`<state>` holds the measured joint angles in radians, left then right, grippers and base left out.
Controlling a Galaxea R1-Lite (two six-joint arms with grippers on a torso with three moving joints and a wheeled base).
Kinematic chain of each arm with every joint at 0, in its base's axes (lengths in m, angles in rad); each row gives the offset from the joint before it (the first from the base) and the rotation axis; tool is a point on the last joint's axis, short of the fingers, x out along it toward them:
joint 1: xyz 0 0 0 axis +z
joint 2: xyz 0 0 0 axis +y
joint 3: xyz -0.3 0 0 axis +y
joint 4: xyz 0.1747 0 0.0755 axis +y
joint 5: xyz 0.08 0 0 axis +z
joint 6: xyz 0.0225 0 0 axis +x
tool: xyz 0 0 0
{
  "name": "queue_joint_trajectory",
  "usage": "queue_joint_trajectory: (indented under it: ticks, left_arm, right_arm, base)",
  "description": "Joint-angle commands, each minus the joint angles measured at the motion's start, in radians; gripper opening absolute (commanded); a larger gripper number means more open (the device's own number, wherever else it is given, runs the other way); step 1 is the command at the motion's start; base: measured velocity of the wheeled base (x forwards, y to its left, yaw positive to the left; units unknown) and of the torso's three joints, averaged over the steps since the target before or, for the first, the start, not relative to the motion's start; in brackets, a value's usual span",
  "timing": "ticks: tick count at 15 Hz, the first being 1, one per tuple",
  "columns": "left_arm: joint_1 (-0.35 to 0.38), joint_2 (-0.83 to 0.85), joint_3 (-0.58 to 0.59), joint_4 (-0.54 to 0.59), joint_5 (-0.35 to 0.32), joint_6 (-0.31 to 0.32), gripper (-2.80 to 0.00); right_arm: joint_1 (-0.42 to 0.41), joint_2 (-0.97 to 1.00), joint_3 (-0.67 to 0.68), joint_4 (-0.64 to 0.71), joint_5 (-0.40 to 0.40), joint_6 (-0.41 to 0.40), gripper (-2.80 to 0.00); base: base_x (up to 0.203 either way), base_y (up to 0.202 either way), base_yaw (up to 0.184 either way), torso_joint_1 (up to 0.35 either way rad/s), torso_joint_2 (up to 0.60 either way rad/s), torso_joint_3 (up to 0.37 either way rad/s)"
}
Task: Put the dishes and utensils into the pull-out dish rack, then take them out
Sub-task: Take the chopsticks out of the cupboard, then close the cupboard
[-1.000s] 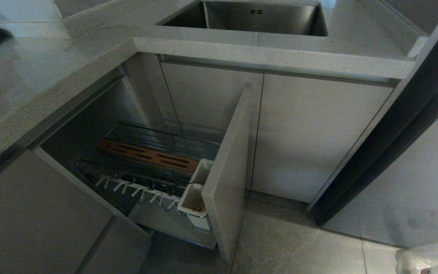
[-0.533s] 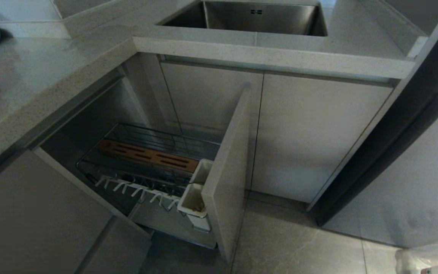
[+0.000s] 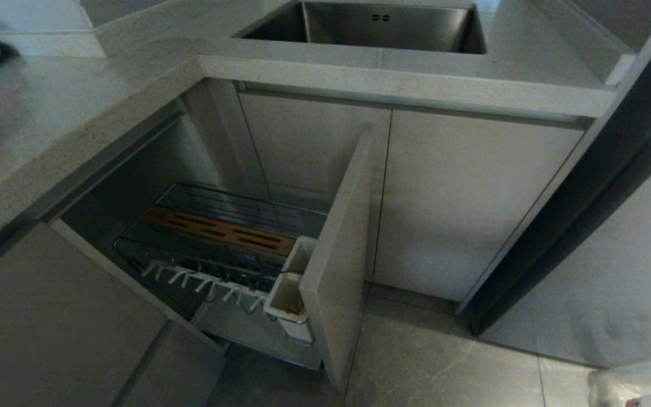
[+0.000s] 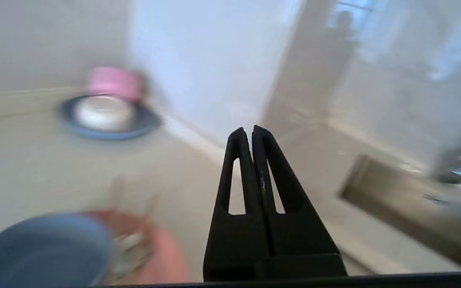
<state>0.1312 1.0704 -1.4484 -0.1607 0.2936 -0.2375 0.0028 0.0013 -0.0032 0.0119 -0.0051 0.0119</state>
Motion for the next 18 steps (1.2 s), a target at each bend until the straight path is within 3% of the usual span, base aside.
queue_joint_trajectory:
  ticks: [1,3,5,6,9,12,14,18]
  left_arm:
    - [-0.126,0.106,-0.159,0.085,-0.007,0.0,-2.8]
    - [-0.276,0.173,-0.265,0.206,-0.014,-0.025,-2.8]
    - [-0.374,0.237,-0.337,0.412,-0.068,-0.138,-2.8]
    - [-0.395,0.26,-0.359,0.48,-0.162,-0.208,-2.8]
    - [-0.44,0.331,-0.459,0.651,-0.461,-0.287,-2.8]
    - [-0.547,0.411,-0.485,0.749,-0.631,-0.3,-2.8]
    - [-0.64,0.473,-0.487,0.791,-0.685,-0.298,-2.8]
    - [-0.794,0.613,-0.486,0.863,-0.699,-0.295,-2.8]
  right_arm:
    - [0.0,0.0,0.0,0.0,0.0,0.0,-2.8]
    - [0.0,0.0,0.0,0.0,0.001,0.0,-2.8]
    - [0.0,0.0,0.0,0.0,0.001,0.0,-2.8]
    - [0.0,0.0,0.0,0.0,0.0,0.0,-2.8]
    - [0.0,0.0,0.0,0.0,-0.001,0.0,-2.8]
    - [0.0,0.0,0.0,0.0,0.001,0.0,-2.8]
    - [0.0,0.0,0.0,0.0,0.001,0.0,-2.8]
    - [0.0,0.0,0.0,0.0,0.001,0.0,-2.8]
  base:
    - [0.0,0.0,0.0,0.0,0.0,0.0]
    - [0.0,0.0,0.0,0.0,0.0,0.0]
    - [0.0,0.0,0.0,0.0,0.0,0.0]
    - [0.0,0.0,0.0,0.0,0.0,0.0]
    - [0.0,0.0,0.0,0.0,0.0,0.0]
    - [0.0,0.0,0.0,0.0,0.0,0.0]
    - [0.0,0.0,0.0,0.0,0.0,0.0]
    - [0.0,0.0,0.0,0.0,0.0,0.0]
